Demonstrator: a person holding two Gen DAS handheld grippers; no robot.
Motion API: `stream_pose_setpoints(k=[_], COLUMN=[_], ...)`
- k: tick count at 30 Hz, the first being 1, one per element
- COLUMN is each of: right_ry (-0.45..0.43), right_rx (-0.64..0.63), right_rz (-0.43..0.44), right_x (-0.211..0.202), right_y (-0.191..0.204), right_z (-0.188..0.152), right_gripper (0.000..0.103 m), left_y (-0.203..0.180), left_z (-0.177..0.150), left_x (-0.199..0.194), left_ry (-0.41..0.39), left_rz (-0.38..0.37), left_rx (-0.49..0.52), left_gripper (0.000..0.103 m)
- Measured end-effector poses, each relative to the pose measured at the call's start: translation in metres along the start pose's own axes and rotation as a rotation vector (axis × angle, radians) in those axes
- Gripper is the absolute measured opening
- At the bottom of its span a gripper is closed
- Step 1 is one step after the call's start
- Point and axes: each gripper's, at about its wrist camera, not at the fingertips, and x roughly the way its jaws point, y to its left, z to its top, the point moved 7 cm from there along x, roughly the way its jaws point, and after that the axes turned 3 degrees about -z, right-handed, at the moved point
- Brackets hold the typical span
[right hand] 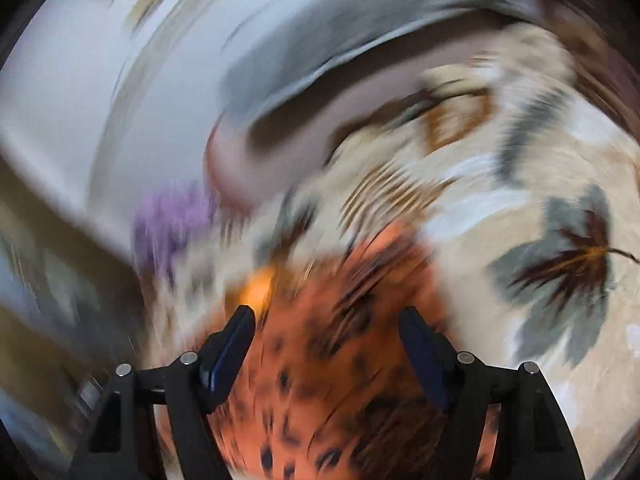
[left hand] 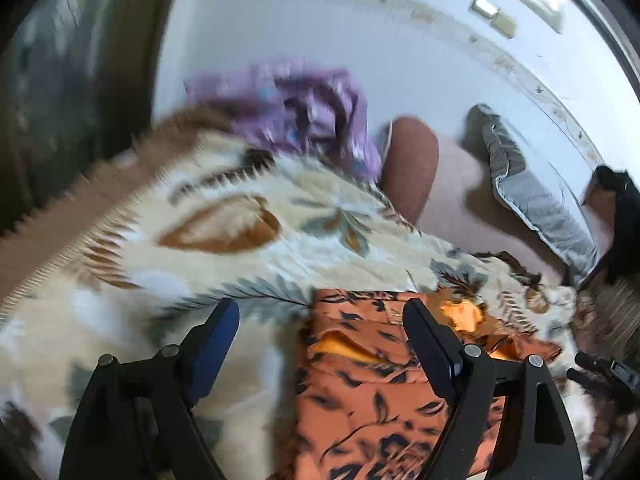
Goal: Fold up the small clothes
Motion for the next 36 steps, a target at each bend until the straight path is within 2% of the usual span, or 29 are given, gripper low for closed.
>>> stream_pose_setpoints(k=[1, 4, 7, 10, 15, 17, 19, 21, 23, 26, 28, 31, 34, 36], right_ry=[0.062, 0.194, 0.247, 0.202, 0.134, 0.053, 0.007, 0.013, -0.003, -0.039, -0.047, -0.048, 0.053, 0.065], right_rx=[-0.074, -0.234, -0.359, -0.406, -0.295, -0.191, -0.126, -0.187, -0.281, -0.315, -0.289, -0.2, -0.078, -0.054], right_rz=[-0.007, -0.056, -0.121, -0.184, -0.233, -0.217, -0.18, -0.152, -0.175, -0.224, -0.329, -0.495, -0.538, -0.529], right_x=[0.016, 0.066, 0.114, 0.145, 0.198, 0.197, 0.187, 0.18, 0.161, 0.126, 0.109, 0.096, 0.108, 0.113], right_y=[0.026, 0.076, 0.109, 0.127, 0.137, 0.132, 0.134, 0.149, 0.155, 0.131, 0.09, 0.019, -0.037, -0.043], right_z=[-0.017, -0.06, -0.085, -0.074, -0.003, 0.024, 0.036, 0.033, 0.023, 0.011, 0.013, 0.023, 0.025, 0.025], right_gripper=[0.069, 0.056, 0.051, 0.051, 0.051, 0.051, 0.051, 0.051, 0.051, 0.051, 0.051, 0.051, 0.051, 0.052], left_y=[-0.001, -0.005, -0.007, -0.008, -0.003, -0.002, -0.002, -0.006, -0.009, -0.011, -0.01, -0.01, -0.011, -0.012], left_z=[-0.008, -0.055, -0.083, -0.09, -0.089, -0.086, -0.086, -0.085, -0.082, -0.083, -0.088, -0.09, -0.091, -0.092], left_x=[-0.005, 0.005, 0.027, 0.041, 0.069, 0.077, 0.078, 0.076, 0.075, 0.073, 0.076, 0.075, 0.079, 0.079], left_ry=[0.004, 0.175, 0.293, 0.313, 0.332, 0.316, 0.316, 0.305, 0.286, 0.296, 0.327, 0.324, 0.323, 0.318], left_rz=[0.022, 0.032, 0.018, 0.056, 0.067, 0.08, 0.088, 0.093, 0.123, 0.12, 0.119, 0.122, 0.132, 0.14], left_rx=[0.014, 0.035, 0.052, 0.104, 0.058, 0.061, 0.05, 0.066, 0.118, 0.121, 0.123, 0.123, 0.137, 0.147], left_gripper=[0.084, 0.084, 0.084, 0.084, 0.084, 0.084, 0.084, 0.084, 0.084, 0.084, 0.084, 0.084, 0.088, 0.088])
